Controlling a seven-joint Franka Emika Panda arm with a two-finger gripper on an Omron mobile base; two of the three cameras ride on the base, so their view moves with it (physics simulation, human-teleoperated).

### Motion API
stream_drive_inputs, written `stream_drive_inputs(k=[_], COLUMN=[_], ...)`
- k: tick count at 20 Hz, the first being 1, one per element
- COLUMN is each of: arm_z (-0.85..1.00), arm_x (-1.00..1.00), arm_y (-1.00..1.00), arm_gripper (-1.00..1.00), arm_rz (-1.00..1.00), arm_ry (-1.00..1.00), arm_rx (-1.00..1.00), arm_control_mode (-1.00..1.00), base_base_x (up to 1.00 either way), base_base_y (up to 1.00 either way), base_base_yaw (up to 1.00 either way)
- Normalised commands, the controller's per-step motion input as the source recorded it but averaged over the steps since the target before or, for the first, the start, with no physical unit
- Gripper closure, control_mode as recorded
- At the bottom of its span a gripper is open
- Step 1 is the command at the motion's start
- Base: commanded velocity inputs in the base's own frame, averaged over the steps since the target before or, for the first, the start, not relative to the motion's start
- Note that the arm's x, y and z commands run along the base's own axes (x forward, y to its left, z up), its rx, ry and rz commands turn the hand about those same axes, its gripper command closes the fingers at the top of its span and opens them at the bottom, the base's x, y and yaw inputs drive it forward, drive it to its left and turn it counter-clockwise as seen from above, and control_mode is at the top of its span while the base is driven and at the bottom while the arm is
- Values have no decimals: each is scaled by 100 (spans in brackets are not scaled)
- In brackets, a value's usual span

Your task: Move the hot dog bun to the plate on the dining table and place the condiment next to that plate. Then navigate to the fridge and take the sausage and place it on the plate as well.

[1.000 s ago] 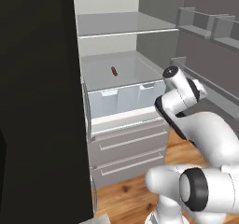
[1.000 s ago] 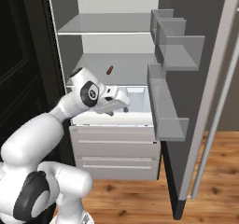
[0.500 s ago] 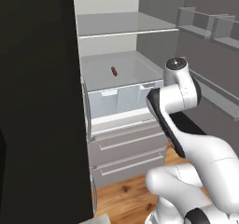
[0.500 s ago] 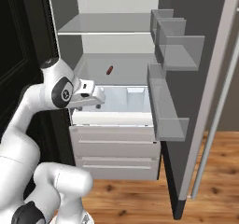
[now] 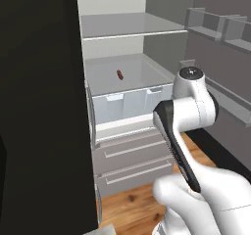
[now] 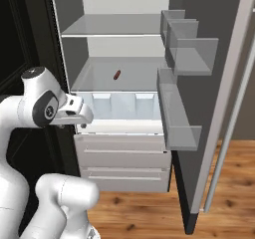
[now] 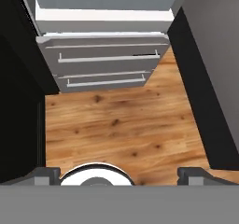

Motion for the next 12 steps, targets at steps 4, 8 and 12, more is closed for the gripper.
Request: stream_drive_inputs(k=[4, 8, 12], arm_z=[0, 0, 0], arm_x=[0, 0, 0], arm_y=[0, 0, 0], arm_gripper=[-100, -100, -100], arm_rz=[0, 0, 0], arm_ry=[0, 0, 0], arm_rx=[0, 0, 0], arm_control_mode=[100, 100, 100], base_base_x=[72, 100, 95], base_base_y=[-44, -28, 0], base_base_yaw=[0, 13, 24])
